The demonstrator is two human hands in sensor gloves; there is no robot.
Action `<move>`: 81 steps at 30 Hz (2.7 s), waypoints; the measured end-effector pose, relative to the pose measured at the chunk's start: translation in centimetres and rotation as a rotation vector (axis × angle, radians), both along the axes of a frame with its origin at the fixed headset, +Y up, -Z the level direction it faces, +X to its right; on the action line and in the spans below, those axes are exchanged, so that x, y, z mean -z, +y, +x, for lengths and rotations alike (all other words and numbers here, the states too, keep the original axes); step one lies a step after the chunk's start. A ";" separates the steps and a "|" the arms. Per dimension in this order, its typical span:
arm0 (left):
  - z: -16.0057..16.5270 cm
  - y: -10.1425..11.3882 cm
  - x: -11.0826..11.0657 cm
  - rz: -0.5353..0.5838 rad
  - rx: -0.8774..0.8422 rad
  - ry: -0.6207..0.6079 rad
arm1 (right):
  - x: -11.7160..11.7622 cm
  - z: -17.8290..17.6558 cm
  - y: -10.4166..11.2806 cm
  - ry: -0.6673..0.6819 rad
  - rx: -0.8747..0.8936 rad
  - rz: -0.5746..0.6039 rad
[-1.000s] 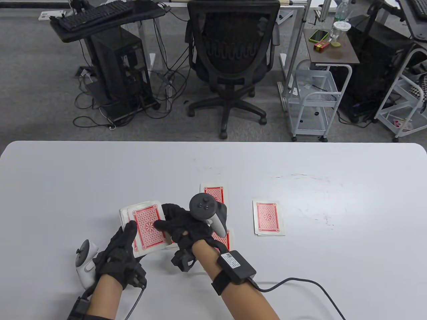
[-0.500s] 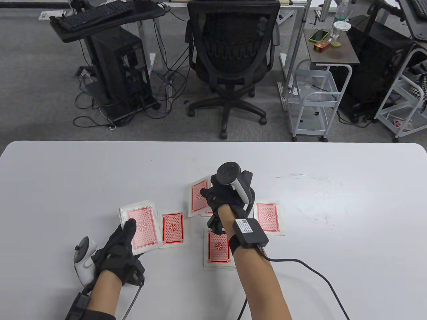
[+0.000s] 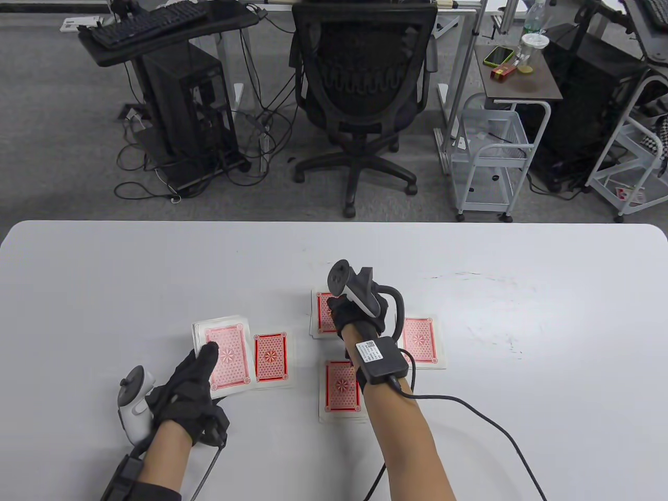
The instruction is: Four-player card dealing with fan arrangement
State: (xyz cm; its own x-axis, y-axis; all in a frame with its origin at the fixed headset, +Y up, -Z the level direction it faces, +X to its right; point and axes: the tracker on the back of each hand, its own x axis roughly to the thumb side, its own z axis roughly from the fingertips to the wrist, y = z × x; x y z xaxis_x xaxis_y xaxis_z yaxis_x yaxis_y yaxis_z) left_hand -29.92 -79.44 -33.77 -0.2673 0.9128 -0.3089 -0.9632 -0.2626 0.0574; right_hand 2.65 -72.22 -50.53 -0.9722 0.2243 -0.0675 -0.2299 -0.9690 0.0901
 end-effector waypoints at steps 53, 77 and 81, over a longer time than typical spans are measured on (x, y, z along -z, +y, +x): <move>1.4 0.7 -1.1 0.041 -0.082 -0.012 | -6.1 16.0 -0.8 -0.176 0.006 -0.075; 5.2 1.3 -2.4 0.063 -0.080 -0.144 | -14.2 -2.6 -0.1 0.204 0.834 -0.021; 4.7 1.5 -2.2 0.082 -0.094 -0.138 | -13.6 -0.5 -0.9 0.182 1.000 -0.126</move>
State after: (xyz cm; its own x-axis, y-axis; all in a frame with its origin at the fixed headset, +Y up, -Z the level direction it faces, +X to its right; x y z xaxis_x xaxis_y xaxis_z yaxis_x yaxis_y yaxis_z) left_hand -25.20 -77.96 -31.61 -0.3131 0.9093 -0.2741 -0.9314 -0.3504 -0.0986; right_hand 2.11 -73.11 -36.93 -0.3419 0.9396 -0.0166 -0.9003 -0.3224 0.2925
